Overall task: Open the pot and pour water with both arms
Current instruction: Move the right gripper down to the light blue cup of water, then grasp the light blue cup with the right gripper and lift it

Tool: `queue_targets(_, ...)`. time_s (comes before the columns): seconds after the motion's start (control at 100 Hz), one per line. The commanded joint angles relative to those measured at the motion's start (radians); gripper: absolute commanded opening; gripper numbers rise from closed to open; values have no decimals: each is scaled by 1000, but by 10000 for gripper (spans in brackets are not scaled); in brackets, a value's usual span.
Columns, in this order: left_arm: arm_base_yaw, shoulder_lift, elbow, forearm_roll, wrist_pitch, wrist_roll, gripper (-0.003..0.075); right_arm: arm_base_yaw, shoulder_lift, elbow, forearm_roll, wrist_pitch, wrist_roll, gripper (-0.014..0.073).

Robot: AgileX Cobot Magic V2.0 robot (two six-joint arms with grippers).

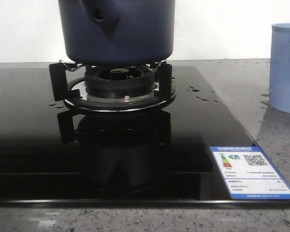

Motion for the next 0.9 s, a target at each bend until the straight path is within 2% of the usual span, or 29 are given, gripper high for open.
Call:
queue_targets(0.0, 1, -30, -31, -90, 17, -6, 244, 43, 27, -29, 5, -142, -7, 625)
queue_targets(0.12, 1, -30, -31, -90, 17, -6, 244, 106, 75, -29, 5, -274, 21, 624)
queue_targets(0.29, 1, -30, -31, -90, 21, -6, 243, 152, 151, -29, 5, -329, 62, 624)
queue_targets(0.44, 1, -30, -31, -90, 38, -6, 243, 163, 204, -29, -6, -405, 156, 624)
queue_targets(0.56, 1, -30, -31, -90, 48, -6, 243, 163, 229, -29, -122, -444, 277, 612)
queue_targets(0.66, 1, -30, -31, -90, 50, -6, 243, 163, 251, -29, -243, -488, 396, 566)
queue_targets(0.76, 1, -30, -31, -90, 50, -6, 243, 163, 282, -29, -291, -539, 485, 518)
queue_targets(0.89, 1, -30, -31, -90, 50, -6, 243, 163, 324, -29, -299, -569, 531, 507)
